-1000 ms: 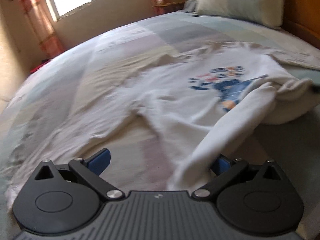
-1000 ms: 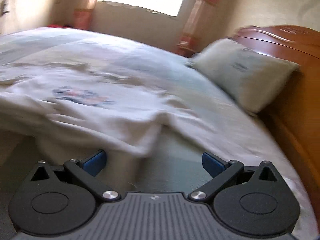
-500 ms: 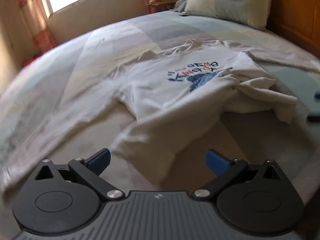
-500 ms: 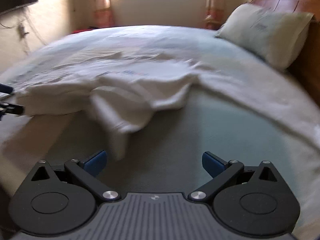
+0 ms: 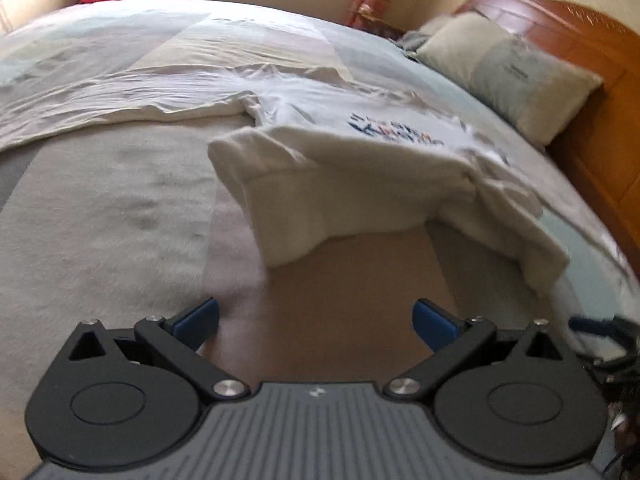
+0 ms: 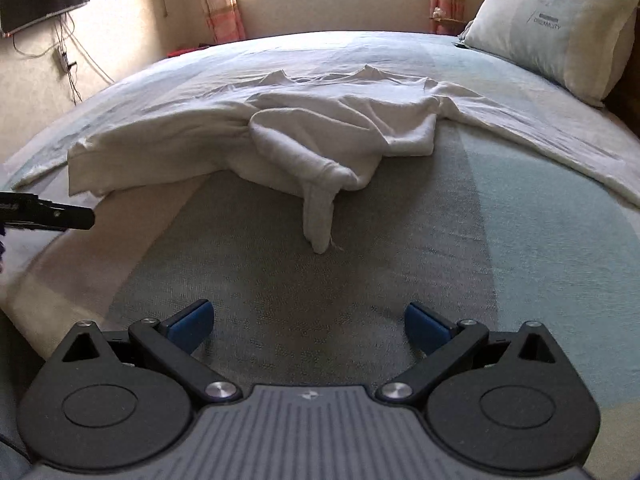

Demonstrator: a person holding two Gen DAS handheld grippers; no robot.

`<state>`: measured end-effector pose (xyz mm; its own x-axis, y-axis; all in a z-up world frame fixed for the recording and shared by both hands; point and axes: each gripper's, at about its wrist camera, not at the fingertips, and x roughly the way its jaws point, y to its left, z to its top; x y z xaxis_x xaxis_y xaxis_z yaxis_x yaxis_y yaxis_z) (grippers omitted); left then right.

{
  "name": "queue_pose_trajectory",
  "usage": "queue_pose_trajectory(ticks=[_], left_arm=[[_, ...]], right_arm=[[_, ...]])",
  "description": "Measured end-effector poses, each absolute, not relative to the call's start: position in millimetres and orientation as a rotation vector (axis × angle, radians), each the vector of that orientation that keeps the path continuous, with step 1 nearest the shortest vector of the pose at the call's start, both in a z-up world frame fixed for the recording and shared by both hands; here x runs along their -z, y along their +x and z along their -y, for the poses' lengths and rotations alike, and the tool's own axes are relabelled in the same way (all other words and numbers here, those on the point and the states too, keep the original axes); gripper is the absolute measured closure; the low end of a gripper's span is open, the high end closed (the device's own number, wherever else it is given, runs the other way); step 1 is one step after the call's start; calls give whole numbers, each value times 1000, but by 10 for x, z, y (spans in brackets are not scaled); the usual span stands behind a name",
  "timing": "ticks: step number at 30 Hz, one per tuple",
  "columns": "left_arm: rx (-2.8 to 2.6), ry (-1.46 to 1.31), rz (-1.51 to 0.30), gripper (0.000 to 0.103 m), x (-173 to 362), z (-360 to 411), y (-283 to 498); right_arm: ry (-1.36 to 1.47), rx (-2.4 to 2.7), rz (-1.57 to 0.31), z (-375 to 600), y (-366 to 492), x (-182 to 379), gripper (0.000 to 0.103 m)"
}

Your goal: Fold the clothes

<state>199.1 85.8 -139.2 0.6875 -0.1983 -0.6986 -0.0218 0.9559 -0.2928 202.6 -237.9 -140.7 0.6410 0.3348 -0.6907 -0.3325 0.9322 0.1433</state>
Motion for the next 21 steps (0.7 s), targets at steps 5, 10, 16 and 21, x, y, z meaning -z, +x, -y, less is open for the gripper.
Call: queue_pose_trajectory(ticks=[5, 10, 16, 21], left_arm=[[123, -336, -779, 1, 1406, -865, 2061], [148, -324, -756, 2, 1442, -851, 2049], [144, -348, -732, 2, 1458, -855, 2055], [140, -363, -717, 2, 1468, -867, 2044]], right_arm=[[84, -408, -771, 2405, 2248, 1415, 0], [209, -480, -743, 2415, 2486, 1453, 0], [282, -563, -702, 2377, 2548, 1520, 0], [365, -537, -626, 2517, 2436, 1626, 15]])
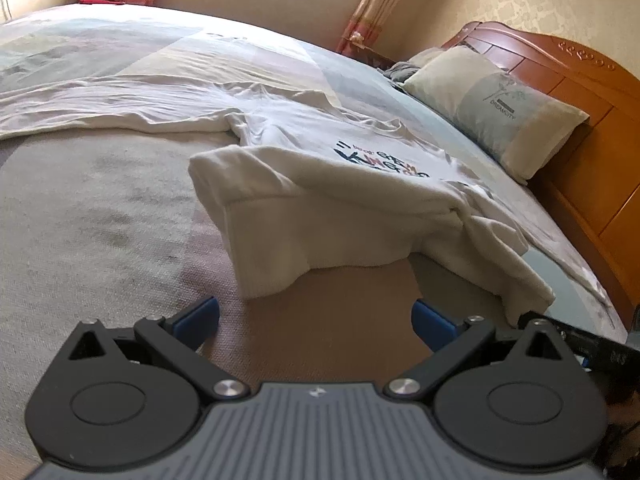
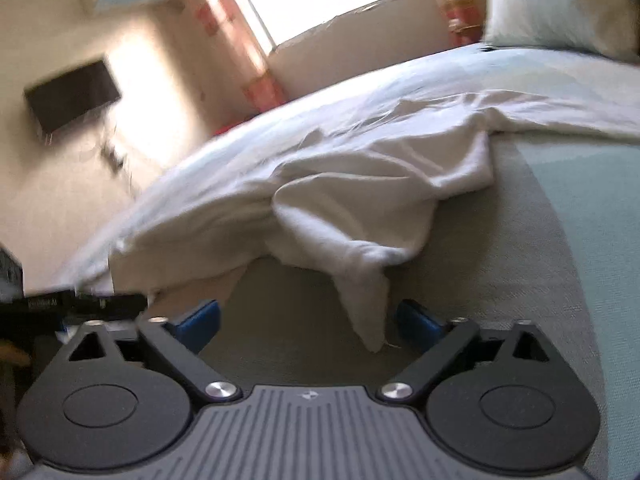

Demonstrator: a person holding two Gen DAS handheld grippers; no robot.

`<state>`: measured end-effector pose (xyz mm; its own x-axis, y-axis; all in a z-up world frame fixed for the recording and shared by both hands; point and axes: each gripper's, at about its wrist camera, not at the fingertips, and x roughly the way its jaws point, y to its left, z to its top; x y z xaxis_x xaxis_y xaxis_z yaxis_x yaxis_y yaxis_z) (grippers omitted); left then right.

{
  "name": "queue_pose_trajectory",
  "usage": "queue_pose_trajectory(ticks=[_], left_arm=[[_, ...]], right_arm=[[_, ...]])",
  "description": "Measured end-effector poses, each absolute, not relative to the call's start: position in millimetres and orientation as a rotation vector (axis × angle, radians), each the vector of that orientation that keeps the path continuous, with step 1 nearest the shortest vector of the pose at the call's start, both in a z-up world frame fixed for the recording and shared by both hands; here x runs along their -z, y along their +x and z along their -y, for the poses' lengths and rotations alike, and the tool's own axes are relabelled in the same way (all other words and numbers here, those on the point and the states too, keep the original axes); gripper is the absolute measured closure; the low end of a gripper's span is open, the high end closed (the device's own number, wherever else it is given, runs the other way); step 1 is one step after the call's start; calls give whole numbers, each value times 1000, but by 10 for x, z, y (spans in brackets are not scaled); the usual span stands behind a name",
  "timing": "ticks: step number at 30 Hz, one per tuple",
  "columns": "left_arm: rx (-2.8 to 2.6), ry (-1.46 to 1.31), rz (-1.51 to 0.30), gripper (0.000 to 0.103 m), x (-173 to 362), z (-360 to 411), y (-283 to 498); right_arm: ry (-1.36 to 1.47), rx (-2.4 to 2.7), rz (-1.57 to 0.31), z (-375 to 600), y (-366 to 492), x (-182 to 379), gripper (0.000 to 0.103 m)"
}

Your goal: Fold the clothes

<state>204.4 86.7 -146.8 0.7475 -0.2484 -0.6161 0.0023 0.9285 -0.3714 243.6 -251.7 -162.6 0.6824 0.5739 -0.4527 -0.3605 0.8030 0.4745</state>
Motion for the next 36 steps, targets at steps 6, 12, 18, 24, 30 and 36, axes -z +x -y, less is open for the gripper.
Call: queue_pose_trajectory(ticks=[6, 12, 18, 24, 30, 36], left_arm=[[127, -331, -716, 2, 1471, -814, 2049], [88, -357, -731, 12, 1424, -817, 1999], [54, -430, -686, 42, 1360, -993, 1884], [58, -508, -620, 49, 1311, -1148, 1912], [113, -513, -591, 66, 1291, -1134, 2010], [102, -587, -609, 99, 1433, -1217, 2128]], right_arm=[[336, -433, -601, 2540, 2376, 1602, 52], [319, -380, -629, 2503, 2455, 1641, 93], [330, -396, -642, 2570, 2399, 1641, 92], [327, -407, -645, 2573, 2394, 1655, 92], [321, -422, -639, 2563, 2392, 1608, 82], [337, -445, -621, 2570, 2392, 1561, 86]])
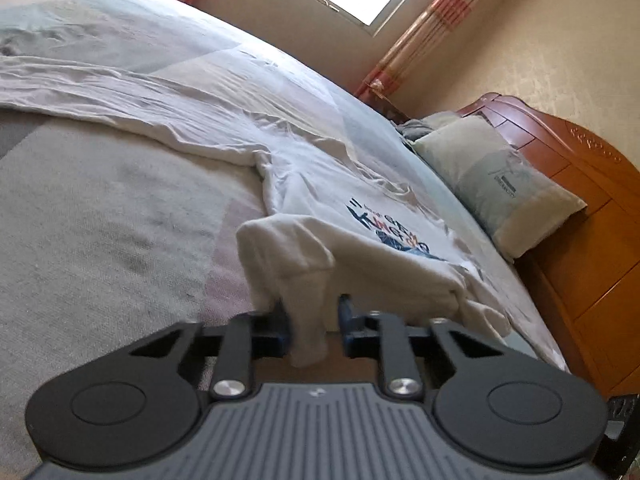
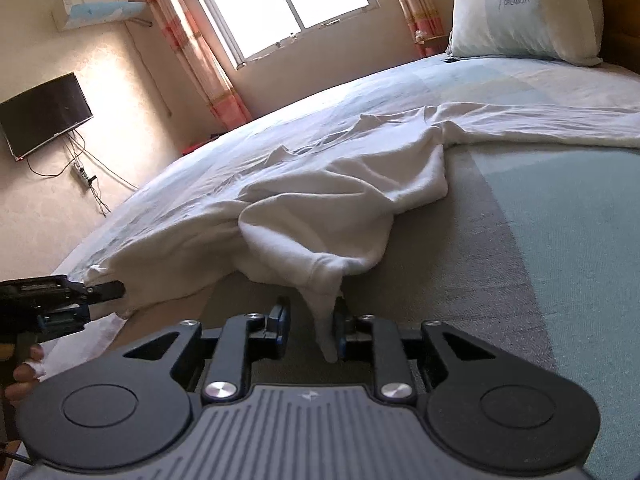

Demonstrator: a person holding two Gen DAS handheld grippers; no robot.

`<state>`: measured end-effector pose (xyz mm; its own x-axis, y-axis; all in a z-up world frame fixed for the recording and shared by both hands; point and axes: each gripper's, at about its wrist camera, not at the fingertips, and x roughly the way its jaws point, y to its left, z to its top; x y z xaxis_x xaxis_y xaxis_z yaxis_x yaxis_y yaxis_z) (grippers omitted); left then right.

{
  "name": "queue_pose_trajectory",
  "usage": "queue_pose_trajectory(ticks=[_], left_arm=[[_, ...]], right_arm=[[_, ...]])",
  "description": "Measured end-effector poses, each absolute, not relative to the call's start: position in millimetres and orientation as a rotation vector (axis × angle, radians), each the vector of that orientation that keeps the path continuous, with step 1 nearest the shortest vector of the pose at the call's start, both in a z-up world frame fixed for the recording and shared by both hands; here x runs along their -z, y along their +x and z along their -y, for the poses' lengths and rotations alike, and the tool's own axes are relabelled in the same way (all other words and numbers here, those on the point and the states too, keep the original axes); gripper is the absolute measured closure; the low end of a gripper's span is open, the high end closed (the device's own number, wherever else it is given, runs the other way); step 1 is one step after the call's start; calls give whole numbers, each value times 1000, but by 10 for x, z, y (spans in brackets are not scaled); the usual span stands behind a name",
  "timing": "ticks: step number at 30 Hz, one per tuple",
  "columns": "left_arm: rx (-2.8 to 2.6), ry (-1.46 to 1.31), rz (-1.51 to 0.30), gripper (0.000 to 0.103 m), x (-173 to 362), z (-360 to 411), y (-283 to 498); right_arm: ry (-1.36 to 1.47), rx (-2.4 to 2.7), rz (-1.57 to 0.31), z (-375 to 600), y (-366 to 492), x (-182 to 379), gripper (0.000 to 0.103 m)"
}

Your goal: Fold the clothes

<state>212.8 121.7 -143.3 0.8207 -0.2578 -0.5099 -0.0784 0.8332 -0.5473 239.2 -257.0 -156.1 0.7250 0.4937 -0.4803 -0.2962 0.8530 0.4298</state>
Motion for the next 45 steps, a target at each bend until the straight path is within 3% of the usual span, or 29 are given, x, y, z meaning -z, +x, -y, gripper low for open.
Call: queue_pose_trajectory(ticks=[1, 21, 30, 37, 39, 40, 45], left_arm=[[100, -585, -609, 101, 1427, -1214, 2129], [291, -336, -669, 102, 641, -920, 1318], [263, -392, -844, 101, 1139, -1017, 1372], [247, -431, -905, 100, 1265, -1058, 1534], [251, -423, -904, 101, 1223, -1045, 1546], [251, -400, -910, 101, 1189, -1018, 1534], [276, -254, -932, 101, 976, -875, 1446]], right_arm=[[339, -440, -631, 2570, 2400, 1550, 93], [315, -553, -666, 3179, 1825, 636, 93], [369, -465, -887, 3483, 1902, 1155, 92], [555, -446, -920, 3599, 1913, 1521, 82], [585, -450, -906, 3619, 1904, 1544, 83], [575, -449, -903, 3612, 1905, 1530, 94], [452, -438, -902, 3573, 1914, 1325, 94]])
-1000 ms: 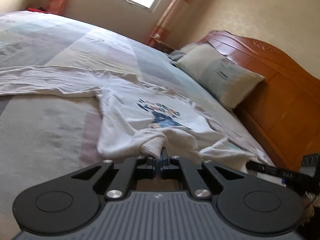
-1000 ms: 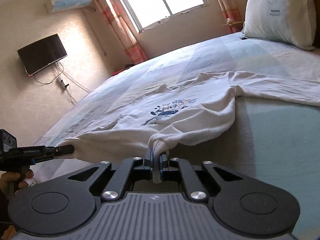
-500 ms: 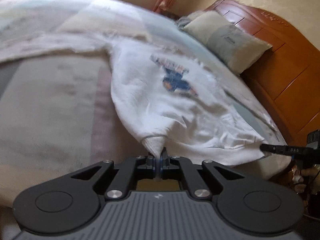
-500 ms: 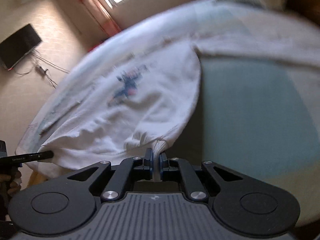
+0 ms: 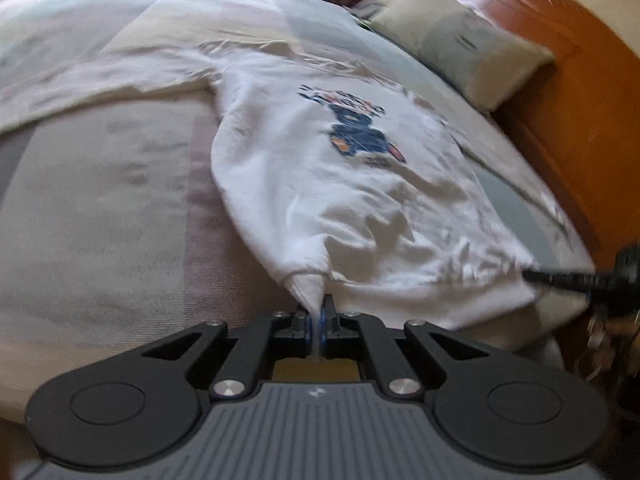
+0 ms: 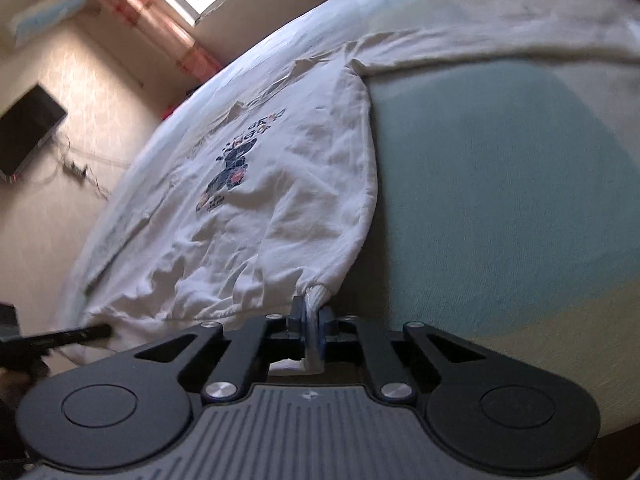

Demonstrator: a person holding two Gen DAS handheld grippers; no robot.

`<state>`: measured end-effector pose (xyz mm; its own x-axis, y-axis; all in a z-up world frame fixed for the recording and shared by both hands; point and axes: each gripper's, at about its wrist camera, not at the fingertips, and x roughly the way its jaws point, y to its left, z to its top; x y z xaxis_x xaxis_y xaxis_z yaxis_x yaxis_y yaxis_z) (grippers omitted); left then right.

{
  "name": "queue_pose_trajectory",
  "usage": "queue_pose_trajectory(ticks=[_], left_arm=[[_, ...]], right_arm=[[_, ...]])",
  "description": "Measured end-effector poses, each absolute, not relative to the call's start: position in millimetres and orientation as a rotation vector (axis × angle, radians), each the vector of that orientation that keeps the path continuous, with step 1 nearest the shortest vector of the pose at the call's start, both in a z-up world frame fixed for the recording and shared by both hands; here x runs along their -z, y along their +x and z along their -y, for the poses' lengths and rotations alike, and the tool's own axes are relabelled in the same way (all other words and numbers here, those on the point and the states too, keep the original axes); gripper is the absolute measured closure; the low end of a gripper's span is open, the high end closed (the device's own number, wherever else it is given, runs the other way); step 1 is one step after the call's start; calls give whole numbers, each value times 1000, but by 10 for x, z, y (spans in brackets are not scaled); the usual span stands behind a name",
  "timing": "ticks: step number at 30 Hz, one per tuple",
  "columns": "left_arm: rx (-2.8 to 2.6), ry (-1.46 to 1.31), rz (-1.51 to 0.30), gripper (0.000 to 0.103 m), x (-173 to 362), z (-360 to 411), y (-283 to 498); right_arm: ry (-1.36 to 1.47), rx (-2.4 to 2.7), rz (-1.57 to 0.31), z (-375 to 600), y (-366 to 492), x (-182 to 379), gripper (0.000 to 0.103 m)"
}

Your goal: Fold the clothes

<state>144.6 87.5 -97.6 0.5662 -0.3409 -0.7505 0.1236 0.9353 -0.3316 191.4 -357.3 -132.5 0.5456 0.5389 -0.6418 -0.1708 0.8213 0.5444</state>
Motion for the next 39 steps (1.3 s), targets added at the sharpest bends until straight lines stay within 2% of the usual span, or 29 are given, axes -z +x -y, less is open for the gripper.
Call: queue_pose_trajectory(ticks=[3, 6, 9, 10, 12, 13, 21, 28, 35, 36, 37, 39], left_arm=[[283, -150, -986, 92, 864, -816, 1405], [245, -56, -1018, 91, 753, -846, 1385], [207, -20, -989, 77, 604, -944, 1441], [191, -16, -972, 68, 554, -984, 1479], [158, -11, -930, 62, 471, -1061, 1600], [142, -11, -906, 62, 439, -1097, 1683], [47, -204, -843, 62, 683, -1392, 2806], [2, -351, -853, 65, 1182, -1568, 3513], [6, -407, -828, 71, 1360, -1595, 3812], [-5, -386, -825, 90, 1352, -1571, 3825], [-3, -355, -824, 102, 1343, -1534, 3834], [-19, -273, -808, 102, 1309, -1458, 3838]], right_arm=[[325, -403, -930, 3552, 1910, 1228, 93], [189, -358, -949, 3495, 1879, 1151, 88], [113, -314, -921, 3450, 1801, 1050, 84], [107, -304, -903, 3438, 1779, 1002, 80], [104, -290, -865, 3414, 1737, 904, 70], [123, -295, -846, 3399, 1722, 856, 65], [192, -365, -768, 2984, 1736, 707, 63], [187, -404, -806, 2678, 1870, 852, 61], [203, -407, -849, 2593, 2134, 1025, 60], [207, -410, -849, 2585, 2159, 1037, 60], [210, -412, -846, 2580, 2180, 1043, 60], [216, -412, -841, 2578, 2207, 1047, 60]])
